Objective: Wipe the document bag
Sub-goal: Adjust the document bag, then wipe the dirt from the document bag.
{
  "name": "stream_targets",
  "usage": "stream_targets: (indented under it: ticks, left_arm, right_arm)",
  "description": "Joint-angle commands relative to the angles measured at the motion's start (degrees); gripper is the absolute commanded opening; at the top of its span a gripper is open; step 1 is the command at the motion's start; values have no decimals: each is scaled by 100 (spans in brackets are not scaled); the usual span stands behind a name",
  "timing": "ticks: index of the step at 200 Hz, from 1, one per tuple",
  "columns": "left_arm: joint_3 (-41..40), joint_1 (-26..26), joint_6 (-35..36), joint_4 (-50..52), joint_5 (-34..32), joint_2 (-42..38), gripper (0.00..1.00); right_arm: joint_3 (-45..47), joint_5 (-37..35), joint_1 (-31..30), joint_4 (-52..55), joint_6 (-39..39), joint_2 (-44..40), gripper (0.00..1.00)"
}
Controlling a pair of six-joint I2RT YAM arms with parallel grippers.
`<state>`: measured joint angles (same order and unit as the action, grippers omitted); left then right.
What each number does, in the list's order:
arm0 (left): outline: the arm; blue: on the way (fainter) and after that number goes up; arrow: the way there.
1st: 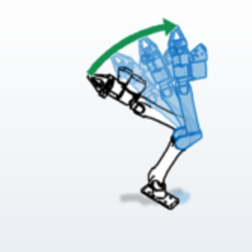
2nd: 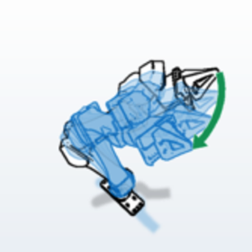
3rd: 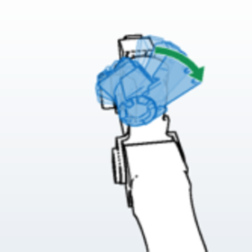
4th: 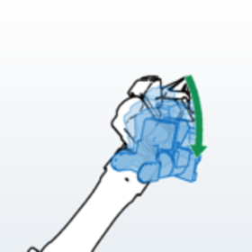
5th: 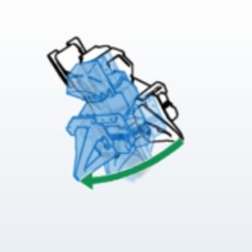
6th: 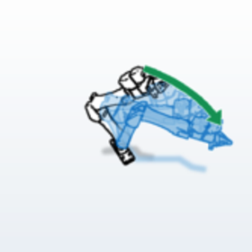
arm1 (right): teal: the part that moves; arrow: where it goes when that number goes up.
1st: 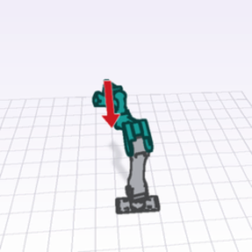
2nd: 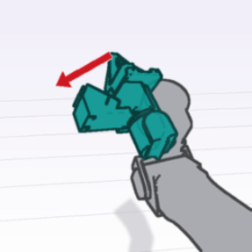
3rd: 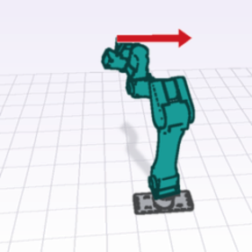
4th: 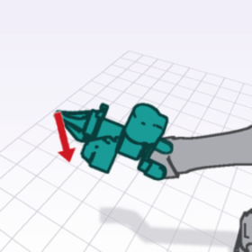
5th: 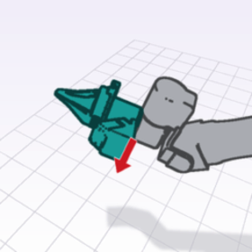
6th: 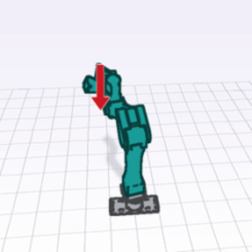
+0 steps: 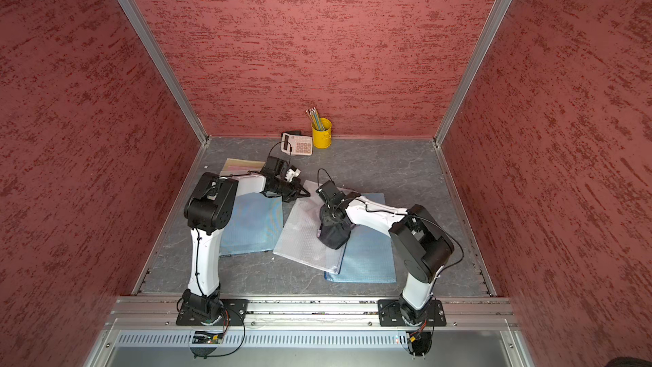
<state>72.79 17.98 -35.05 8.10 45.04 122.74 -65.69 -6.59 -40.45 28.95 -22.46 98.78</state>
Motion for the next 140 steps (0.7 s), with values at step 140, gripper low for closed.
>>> stream_targets:
  ticks: [140]
  left_arm:
    - [-1444, 133, -2307, -2531, -1754, -717, 0]
  right_arm:
    - [2182, -333, -1569, 1397, -3017, -887, 0]
